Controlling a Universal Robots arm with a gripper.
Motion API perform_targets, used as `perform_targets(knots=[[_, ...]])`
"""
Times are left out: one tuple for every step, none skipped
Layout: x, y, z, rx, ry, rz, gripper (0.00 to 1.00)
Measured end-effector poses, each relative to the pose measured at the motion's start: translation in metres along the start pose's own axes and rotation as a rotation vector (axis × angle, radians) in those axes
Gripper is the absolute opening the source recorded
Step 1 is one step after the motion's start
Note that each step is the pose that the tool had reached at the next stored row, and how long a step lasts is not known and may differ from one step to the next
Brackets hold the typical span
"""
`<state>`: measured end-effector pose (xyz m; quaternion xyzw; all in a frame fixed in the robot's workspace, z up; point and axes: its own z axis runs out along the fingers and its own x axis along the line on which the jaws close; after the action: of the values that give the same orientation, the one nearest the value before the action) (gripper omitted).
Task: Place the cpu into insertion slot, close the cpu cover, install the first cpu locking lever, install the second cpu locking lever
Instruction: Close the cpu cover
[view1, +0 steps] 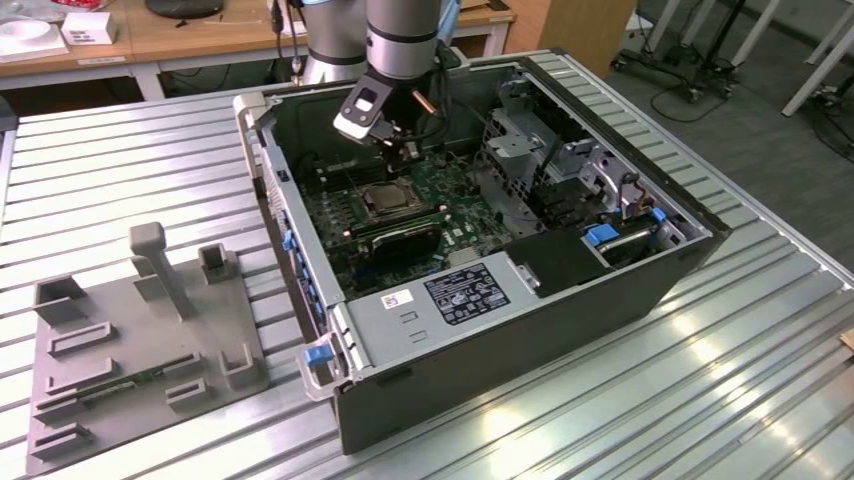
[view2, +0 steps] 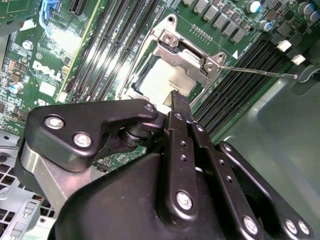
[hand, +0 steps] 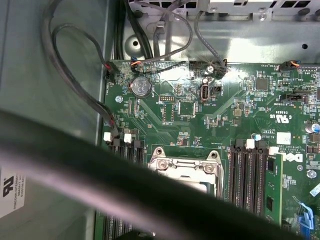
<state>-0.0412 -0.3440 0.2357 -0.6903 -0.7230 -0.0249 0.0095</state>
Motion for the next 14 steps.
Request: perform_targets(knots=[[0.0, -0.0002, 0.0, -0.0002, 0.0, 0.0, 0.11], [0.0, -0.0002, 0.0, -0.0001, -0.0002, 0.0, 0.11], [0.0, -0.0003, 0.0, -0.0002, -0.0001, 0.0, 0.11], [0.0, -0.0003, 0.0001, -0.0002, -0.0001, 0.0, 0.11], [0.0, -0.0004, 0.0, -0.0002, -0.0001, 0.0, 0.11], [0.0, -0.0004, 0.0001, -0.0002, -0.0001, 0.0, 0.11], [0.0, -0.0004, 0.0001, -0.0002, -0.0001, 0.0, 0.11], [0.0, -0.0004, 0.0001, -0.0002, -0.0002, 0.0, 0.11], [0.0, -0.0004, 0.0001, -0.0002, -0.0001, 0.0, 0.11], [0.0, -0.0004, 0.0004, -0.0002, -0.0001, 0.0, 0.11], [0.0, -0.0004, 0.0007, -0.0002, -0.0001, 0.0, 0.11], [0.0, -0.0004, 0.0007, -0.0002, -0.0001, 0.0, 0.11], [0.0, -0.0004, 0.0007, -0.0002, -0.0001, 0.0, 0.11], [0.0, -0.0004, 0.0008, -0.0002, -0.0001, 0.0, 0.11]])
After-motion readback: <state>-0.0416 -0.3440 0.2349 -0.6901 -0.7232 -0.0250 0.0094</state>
